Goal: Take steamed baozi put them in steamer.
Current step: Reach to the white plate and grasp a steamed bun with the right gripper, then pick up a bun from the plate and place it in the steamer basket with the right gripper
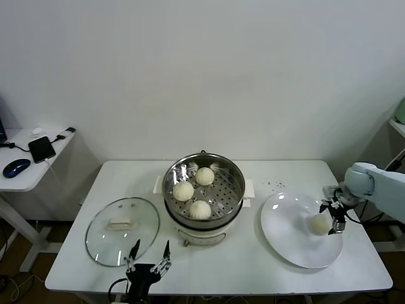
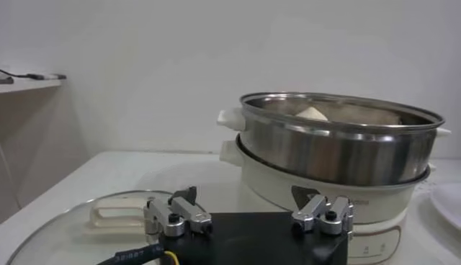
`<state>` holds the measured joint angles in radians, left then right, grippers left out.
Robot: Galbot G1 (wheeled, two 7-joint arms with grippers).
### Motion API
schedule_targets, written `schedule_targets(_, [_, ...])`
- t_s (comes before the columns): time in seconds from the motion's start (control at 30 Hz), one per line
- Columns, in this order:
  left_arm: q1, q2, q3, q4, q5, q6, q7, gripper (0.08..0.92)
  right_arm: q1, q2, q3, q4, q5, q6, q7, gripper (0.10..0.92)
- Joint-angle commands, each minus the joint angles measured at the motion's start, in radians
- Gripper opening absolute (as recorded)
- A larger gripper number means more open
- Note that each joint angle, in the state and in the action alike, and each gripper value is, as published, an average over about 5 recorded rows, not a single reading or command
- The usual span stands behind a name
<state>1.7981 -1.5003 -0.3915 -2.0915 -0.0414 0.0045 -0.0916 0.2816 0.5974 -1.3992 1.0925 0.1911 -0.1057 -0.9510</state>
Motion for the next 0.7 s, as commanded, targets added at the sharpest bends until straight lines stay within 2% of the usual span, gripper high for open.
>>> schedule_targets(0.03, [0.004, 0.001, 0.002, -0.002, 0.002, 0.0, 0.0, 0.823, -0.06, 0.006, 0.053, -0.007, -0.027, -0.008, 0.013, 0.815])
schedule_targets(0.27, [0.006, 0.003, 0.008, -0.01, 0.007, 0.001, 0.0, 0.823, 0.026, -0.015, 0.026, 0.063, -0.016, -0.007, 0.025, 0.708])
schedule_targets(0.37, [0.01, 0.005, 0.013, -0.015, 0.012, 0.001, 0.001, 0.823, 0.139, -0.015, -0.031, 0.105, 0.022, -0.009, 0.019, 0.697])
schedule_targets(0.57, [0.02, 0.012, 0.022, -0.029, 0.017, -0.002, 0.0, 0.823, 0.53, 0.049, -0.309, 0.199, 0.276, -0.031, 0.001, 0.696])
schedule_targets(0.7, [0.02, 0.019, 0.026, -0.035, 0.017, 0.0, -0.001, 0.823, 0.771, 0.18, -0.434, 0.26, 0.544, -0.073, -0.004, 0.696])
